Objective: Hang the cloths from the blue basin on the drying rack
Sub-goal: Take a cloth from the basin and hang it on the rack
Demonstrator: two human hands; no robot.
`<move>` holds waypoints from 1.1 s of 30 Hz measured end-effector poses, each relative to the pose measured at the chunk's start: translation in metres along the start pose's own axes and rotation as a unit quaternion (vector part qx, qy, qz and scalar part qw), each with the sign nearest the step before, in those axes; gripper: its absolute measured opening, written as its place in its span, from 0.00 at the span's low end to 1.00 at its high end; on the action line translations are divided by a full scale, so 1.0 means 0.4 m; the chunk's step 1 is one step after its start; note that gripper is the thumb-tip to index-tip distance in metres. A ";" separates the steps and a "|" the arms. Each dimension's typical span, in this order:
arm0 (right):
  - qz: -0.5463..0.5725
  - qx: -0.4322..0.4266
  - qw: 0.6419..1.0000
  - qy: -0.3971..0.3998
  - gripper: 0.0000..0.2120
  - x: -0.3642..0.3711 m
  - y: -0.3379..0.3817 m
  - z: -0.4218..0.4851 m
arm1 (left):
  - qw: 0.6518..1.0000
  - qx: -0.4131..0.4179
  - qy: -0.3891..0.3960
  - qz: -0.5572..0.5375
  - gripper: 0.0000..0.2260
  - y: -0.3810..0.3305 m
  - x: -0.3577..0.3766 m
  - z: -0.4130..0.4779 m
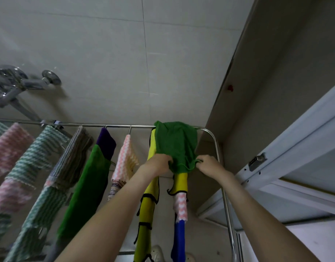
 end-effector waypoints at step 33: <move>-0.012 -0.158 0.987 -0.014 0.07 0.066 0.004 -0.064 | 0.993 0.106 -0.059 0.003 0.06 -0.020 0.063 -0.014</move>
Point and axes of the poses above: each hand's wrist, its own z-axis towards the middle knuckle, its own x-axis out of the palm, y = z × x, the point moved 4 cm from there along z, towards the middle knuckle, and after that the axes turned 14 degrees about x, right-handed, at the moved point
